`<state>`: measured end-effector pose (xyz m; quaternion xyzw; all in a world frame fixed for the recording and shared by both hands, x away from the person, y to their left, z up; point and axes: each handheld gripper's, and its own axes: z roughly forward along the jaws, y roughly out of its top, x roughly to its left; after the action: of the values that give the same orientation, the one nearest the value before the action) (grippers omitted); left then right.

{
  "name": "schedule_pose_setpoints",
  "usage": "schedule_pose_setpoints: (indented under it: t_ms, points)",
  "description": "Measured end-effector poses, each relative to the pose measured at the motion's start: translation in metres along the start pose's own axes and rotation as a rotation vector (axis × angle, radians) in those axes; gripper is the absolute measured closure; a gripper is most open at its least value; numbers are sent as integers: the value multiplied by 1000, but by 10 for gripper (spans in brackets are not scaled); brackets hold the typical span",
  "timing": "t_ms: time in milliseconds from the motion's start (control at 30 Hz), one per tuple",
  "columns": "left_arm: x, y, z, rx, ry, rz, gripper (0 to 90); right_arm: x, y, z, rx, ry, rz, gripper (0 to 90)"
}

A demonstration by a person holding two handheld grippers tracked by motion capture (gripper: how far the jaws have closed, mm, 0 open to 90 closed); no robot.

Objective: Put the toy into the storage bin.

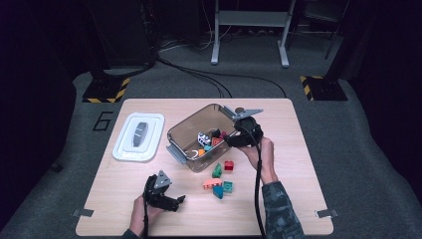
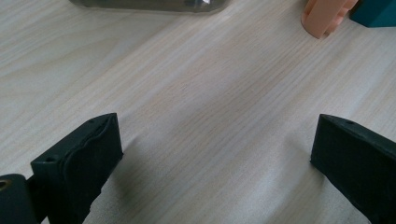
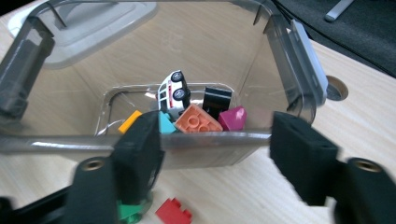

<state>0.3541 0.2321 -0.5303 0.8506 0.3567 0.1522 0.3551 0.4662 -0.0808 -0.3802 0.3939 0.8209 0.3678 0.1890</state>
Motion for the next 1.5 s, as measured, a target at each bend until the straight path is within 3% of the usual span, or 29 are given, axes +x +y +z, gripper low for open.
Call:
schedule_pose_setpoints:
  t_ms: [67, 233, 400, 600, 667, 733, 867, 1033, 1100, 1200, 1333, 1500]
  points:
    - [0, 0, 0, -1, 1, -1, 19, 0, -13, -4, -12, -1, 23, 226]
    - [0, 0, 0, 0, 0, 0, 19, 2, -33, -6, -15, -5, 73, 178]
    - [0, 0, 0, 0, 0, 1, 19, 8, -66, 5, -7, -17, 146, 139]
    - [0, 0, 0, 3, 0, 1, 19, 12, -93, 30, 25, -17, 212, 176]
    - [0, 0, 0, 3, 0, 1, 18, 12, -95, 34, 28, -23, 213, 191]
    - [0, 0, 0, 3, 0, 1, 18, 14, -100, 44, 28, -14, 256, 215]
    - [0, 0, 0, 3, 0, 0, 18, 19, -101, 52, 33, -21, 277, 244]
    - [0, 0, 0, -3, 2, 0, 19, 25, -99, 61, 29, -70, 300, 298]
    - [0, 0, 0, -4, 2, 0, 19, 25, -99, 63, 32, -68, 281, 308]
    - [0, 0, 0, 3, 0, 1, 18, 29, -98, 65, 52, -88, 298, 356]
    - [0, 0, 0, 3, 0, 1, 18, 30, -100, 62, 77, -131, 248, 440]
    - [0, 0, 0, 3, 0, 1, 18, 29, -104, 59, 93, -130, 223, 519]
